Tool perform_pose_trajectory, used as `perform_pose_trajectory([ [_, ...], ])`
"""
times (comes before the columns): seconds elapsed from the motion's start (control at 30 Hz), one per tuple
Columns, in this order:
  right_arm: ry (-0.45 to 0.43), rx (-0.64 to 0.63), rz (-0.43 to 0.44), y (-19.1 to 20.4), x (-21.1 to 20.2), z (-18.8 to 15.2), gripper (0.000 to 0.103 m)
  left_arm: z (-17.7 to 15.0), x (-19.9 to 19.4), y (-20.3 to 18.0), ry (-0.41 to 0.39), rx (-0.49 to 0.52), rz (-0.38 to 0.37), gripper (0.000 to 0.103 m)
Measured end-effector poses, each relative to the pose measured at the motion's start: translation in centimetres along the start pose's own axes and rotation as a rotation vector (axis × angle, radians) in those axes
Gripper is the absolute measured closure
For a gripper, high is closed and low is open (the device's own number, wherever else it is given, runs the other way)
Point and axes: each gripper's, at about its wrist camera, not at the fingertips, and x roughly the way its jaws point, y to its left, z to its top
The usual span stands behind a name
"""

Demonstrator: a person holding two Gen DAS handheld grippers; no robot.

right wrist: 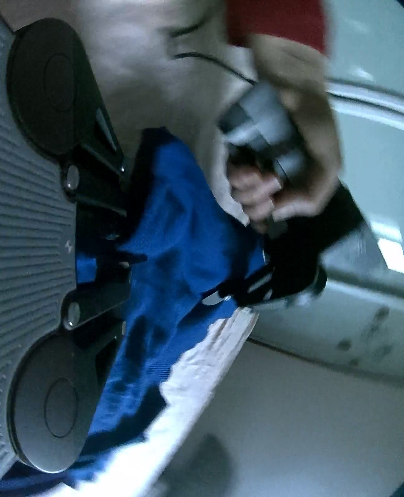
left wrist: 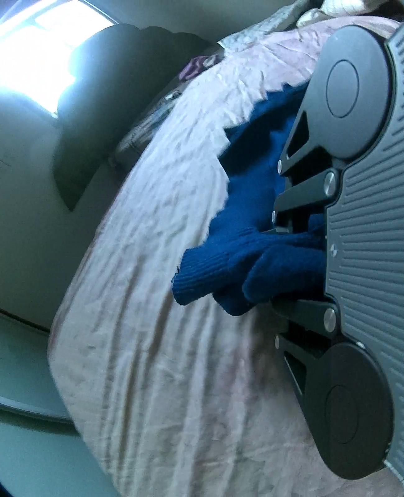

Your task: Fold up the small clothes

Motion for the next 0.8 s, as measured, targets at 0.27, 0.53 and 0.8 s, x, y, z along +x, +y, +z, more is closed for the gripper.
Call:
perform_pose_trajectory([
  [0.27, -0.111, 0.422, 0.173, -7.5, -3.8, -0.8, 0.097, 1.7, -1.4, -6.8, -0.066, -0.007, -0.031, 0.090],
  [0.53, -0.173, 0.651, 0.186, -13.0, -6.8, -3.7, 0.097, 1.4, 0.6, -14.0, -0.053, 0.058, -0.066, 0.090],
  [0.8, -0.184, 0.769, 0.129, -16.0, -8.5, -6.9, 0.097, 0.3, 5.9, -20.0, 0.010, 0.111, -0.056, 0.090],
])
